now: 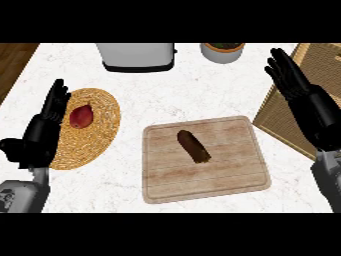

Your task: Pick the sweet potato from the cutting board and place it in the basket

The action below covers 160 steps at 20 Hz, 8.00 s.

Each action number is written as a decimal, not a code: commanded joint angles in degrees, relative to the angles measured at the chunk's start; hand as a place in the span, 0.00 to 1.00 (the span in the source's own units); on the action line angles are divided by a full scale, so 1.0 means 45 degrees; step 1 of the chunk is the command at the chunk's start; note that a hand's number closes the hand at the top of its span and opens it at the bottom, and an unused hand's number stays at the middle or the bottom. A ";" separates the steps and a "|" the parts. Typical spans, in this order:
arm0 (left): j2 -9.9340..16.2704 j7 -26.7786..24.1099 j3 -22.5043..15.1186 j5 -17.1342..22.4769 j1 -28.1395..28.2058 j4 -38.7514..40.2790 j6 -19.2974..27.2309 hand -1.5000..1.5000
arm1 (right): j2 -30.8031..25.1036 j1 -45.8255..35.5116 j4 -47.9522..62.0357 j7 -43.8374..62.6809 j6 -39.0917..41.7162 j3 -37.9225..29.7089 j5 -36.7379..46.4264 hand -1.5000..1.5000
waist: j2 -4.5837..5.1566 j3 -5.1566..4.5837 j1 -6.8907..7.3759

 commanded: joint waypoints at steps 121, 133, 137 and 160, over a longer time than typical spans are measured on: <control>-0.1037 0.3965 0.1431 -0.0440 0.3695 0.1593 -0.3113 0.50 | 0.4074 -0.5745 0.8686 -0.2538 0.6911 0.9753 2.0358 1.00 | 0.0614 -0.0386 -0.0050; -0.1209 0.4671 0.1521 -0.0582 0.3634 0.0930 -0.2905 0.50 | 0.4322 -0.5053 0.9867 -0.1688 0.5135 0.8205 2.1175 1.00 | 0.0620 -0.0370 -0.0104; -0.1372 0.4211 0.1731 -0.0488 0.4525 0.0877 -0.2683 0.50 | 0.4412 -0.4558 1.0008 0.2469 0.5131 0.3448 1.9285 1.00 | 0.0495 -0.0270 -0.1312; -0.1405 0.4499 0.1372 -0.0689 0.4295 0.0683 -0.2988 0.50 | 0.4946 -0.8113 0.3916 1.4727 -0.4054 -0.1042 1.9763 1.00 | 0.0521 -0.0393 -0.0159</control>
